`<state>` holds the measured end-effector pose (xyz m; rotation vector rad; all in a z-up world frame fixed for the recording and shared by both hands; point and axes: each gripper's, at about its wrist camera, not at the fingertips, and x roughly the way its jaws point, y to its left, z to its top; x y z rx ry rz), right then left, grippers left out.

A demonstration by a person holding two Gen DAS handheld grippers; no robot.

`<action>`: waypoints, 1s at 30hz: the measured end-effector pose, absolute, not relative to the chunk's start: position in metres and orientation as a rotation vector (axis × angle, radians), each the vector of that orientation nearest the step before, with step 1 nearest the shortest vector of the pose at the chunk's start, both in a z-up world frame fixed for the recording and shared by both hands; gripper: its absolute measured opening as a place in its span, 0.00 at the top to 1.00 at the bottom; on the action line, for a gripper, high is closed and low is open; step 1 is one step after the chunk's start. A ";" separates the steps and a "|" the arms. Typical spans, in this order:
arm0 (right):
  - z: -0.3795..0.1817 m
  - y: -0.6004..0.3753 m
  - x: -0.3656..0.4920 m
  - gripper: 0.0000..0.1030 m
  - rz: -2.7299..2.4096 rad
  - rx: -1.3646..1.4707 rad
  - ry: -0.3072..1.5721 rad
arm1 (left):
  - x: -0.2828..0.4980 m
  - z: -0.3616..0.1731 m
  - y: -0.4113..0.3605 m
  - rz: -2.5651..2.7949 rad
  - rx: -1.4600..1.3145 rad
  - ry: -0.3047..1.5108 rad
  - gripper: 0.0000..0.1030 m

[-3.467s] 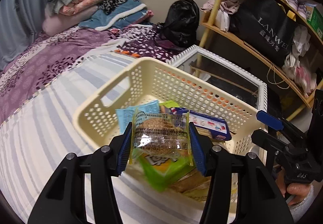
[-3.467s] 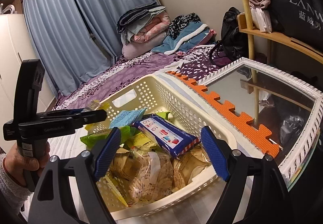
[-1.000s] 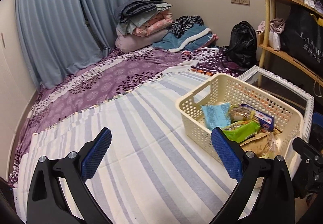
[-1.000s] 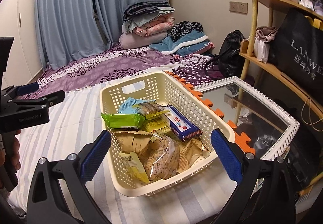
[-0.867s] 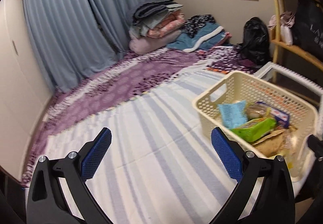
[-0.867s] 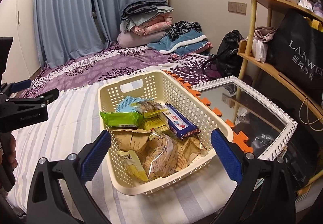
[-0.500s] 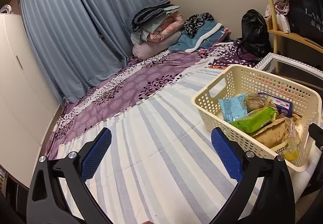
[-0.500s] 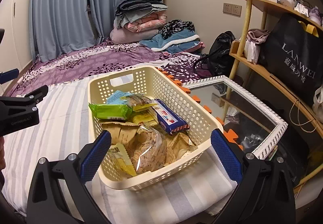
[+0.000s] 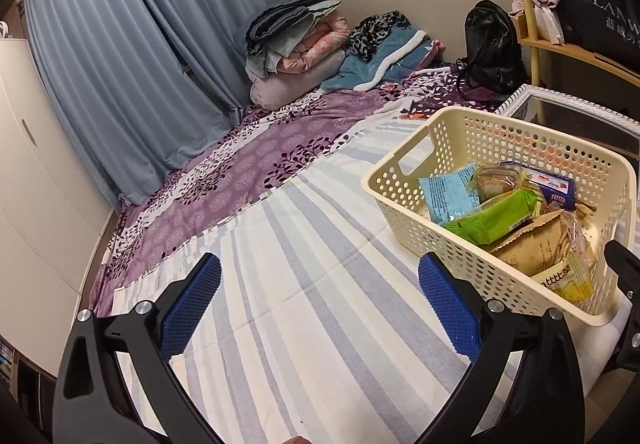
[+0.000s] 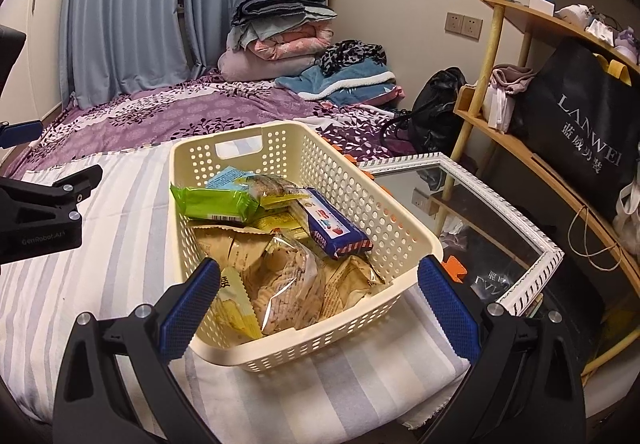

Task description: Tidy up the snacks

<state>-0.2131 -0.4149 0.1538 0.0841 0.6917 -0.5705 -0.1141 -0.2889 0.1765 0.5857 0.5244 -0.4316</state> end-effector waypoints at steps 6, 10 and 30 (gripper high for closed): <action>0.153 -0.416 -0.213 0.05 -0.570 0.091 0.693 | -0.117 0.173 -0.295 -0.432 0.613 0.510 0.02; 0.152 -0.417 -0.213 0.05 -0.568 0.092 0.693 | -0.118 0.171 -0.297 -0.433 0.626 0.509 0.02; 0.150 -0.416 -0.211 0.05 -0.566 0.090 0.694 | -0.122 0.166 -0.299 -0.460 0.661 0.493 0.02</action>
